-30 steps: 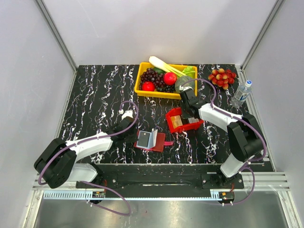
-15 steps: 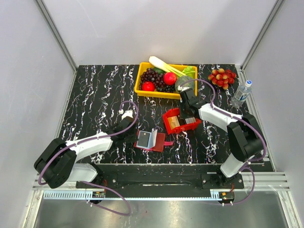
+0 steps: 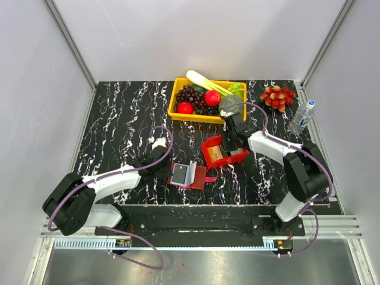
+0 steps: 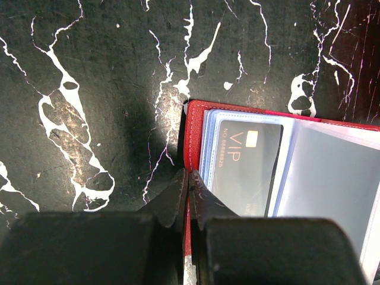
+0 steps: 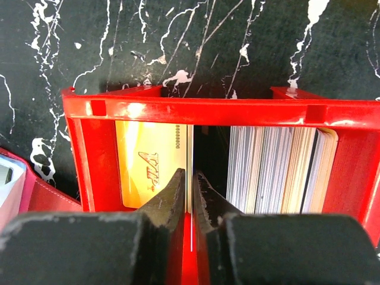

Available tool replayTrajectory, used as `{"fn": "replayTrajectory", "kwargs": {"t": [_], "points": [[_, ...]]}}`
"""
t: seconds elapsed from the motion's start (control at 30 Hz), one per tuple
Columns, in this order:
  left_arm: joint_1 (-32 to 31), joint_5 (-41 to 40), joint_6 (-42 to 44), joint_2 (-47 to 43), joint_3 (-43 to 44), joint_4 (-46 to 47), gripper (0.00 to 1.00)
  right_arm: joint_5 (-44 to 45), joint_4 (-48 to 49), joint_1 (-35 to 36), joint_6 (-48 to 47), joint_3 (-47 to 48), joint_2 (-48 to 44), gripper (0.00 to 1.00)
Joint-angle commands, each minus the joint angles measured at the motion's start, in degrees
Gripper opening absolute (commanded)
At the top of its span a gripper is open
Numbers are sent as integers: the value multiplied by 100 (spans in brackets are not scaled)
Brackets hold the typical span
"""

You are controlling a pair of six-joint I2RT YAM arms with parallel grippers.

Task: Put the credit cards into the card holder
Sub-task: Pick up the credit card from the storage box, then insert the credit card into the card holder.

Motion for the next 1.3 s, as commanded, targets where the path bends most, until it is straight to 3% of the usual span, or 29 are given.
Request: {"fn": "replayTrajectory", "kwargs": {"t": [0.0, 0.03, 0.27, 0.6, 0.87, 1.03, 1.27], "points": [[39, 85, 57, 60, 191, 159, 0, -254, 141, 25, 52, -27, -168, 15], [30, 76, 57, 69, 191, 150, 0, -237, 141, 25, 52, -19, -151, 16], [39, 76, 74, 69, 209, 124, 0, 27, 106, 25, 148, 25, -211, 0], [30, 76, 39, -72, 226, 88, 0, 396, 97, 25, 95, -10, -1284, 0], [39, 76, 22, -212, 226, 44, 0, -552, 465, 34, 841, -202, -1469, 0], [39, 76, 13, -230, 191, 36, 0, -931, 1063, 253, 1404, -326, -1268, 0], [48, 41, 13, -300, 182, -17, 0, -396, 1311, 982, 1564, -116, -644, 0]]}}
